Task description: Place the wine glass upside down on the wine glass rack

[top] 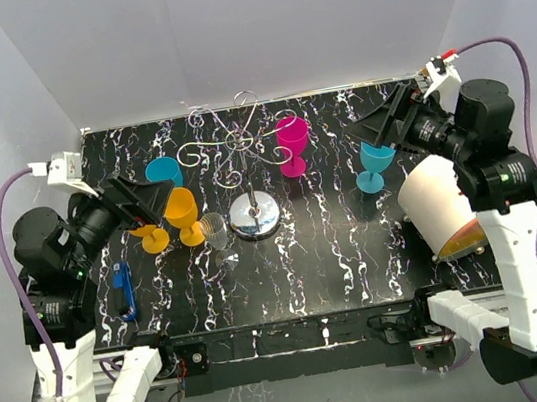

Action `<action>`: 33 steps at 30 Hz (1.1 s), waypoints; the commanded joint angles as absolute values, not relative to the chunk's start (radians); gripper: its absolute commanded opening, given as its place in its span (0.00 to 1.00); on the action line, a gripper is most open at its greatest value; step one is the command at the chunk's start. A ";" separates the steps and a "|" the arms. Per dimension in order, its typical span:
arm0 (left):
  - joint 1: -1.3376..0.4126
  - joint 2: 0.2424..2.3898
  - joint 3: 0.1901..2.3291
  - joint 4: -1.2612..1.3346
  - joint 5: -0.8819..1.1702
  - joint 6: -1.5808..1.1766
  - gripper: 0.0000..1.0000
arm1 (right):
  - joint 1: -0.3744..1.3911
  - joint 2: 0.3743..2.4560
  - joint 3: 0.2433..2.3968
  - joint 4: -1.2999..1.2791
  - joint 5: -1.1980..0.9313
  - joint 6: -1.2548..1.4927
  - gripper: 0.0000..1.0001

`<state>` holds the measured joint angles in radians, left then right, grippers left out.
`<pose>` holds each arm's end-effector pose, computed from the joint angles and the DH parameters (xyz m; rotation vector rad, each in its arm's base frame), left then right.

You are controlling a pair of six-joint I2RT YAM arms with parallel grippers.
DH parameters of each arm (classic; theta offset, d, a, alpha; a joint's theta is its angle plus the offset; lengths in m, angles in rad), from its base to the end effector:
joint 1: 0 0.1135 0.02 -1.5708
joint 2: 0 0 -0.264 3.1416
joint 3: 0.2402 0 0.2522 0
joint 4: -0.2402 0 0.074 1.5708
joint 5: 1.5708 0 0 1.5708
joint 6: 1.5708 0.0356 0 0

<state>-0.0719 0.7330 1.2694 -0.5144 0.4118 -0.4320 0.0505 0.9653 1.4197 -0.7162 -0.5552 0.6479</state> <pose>0.1090 -0.0221 0.4692 0.0483 1.5945 -0.7131 0.1631 0.0270 0.4650 0.1591 1.9024 0.9890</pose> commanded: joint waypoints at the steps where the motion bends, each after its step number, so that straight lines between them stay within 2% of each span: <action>1: -0.061 0.688 1.154 -0.314 0.561 -0.580 0.99 | 0.052 1.069 1.500 -0.839 -0.467 0.565 0.75; 6: -0.061 0.681 1.184 -0.381 0.520 -0.562 0.99 | 0.053 1.131 1.529 -0.799 -0.334 0.464 0.69; 11: -0.059 0.675 1.222 -0.431 0.446 -0.522 0.99 | 0.058 1.276 1.552 -0.824 -0.207 0.369 0.57; 17: -0.058 0.666 1.224 -0.426 0.437 -0.514 0.99 | 0.158 1.398 1.568 -0.864 0.077 0.292 0.53; 23: -0.058 0.690 1.286 -0.468 0.384 -0.487 0.99 | 0.223 1.486 1.551 -0.867 0.218 0.281 0.40; 25: -0.058 0.690 1.299 -0.475 0.376 -0.481 0.99 | 0.227 1.500 1.547 -0.859 0.282 0.281 0.38; 33: -0.058 0.704 1.321 -0.450 0.372 -0.470 0.99 | 0.227 1.582 1.521 -0.855 0.280 0.257 0.34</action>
